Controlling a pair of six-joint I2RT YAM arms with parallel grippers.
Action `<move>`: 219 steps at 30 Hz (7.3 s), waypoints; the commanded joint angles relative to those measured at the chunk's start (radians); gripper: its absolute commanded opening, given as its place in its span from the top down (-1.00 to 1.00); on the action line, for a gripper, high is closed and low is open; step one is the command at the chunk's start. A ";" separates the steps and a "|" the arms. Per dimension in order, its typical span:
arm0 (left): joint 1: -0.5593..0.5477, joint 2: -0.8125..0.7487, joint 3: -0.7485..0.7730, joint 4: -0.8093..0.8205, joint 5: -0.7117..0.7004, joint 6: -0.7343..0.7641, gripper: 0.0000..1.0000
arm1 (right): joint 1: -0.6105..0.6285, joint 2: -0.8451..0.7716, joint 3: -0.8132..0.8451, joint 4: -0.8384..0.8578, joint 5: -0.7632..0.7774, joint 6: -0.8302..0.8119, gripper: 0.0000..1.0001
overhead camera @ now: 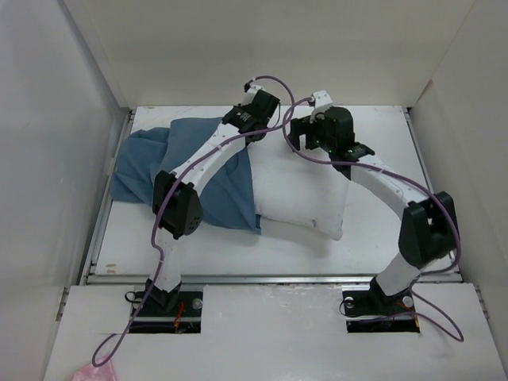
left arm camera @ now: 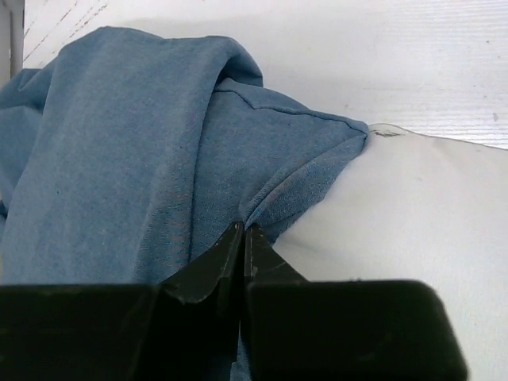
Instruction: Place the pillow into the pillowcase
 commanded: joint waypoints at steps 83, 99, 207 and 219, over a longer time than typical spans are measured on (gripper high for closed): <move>-0.571 -0.430 -0.269 0.342 0.668 -0.062 1.00 | 0.084 0.036 -0.501 1.472 0.351 0.817 1.00; -0.571 -0.624 -0.719 0.434 0.819 -0.113 1.00 | 0.011 0.164 -0.550 1.498 0.284 1.033 0.91; -0.350 -1.087 -1.158 0.304 0.264 -0.531 0.91 | 0.410 -0.060 -0.395 0.857 0.738 0.389 1.00; -0.022 -0.787 -0.907 0.487 0.084 -0.122 -0.69 | 0.410 -0.212 -0.465 0.629 0.672 0.420 1.00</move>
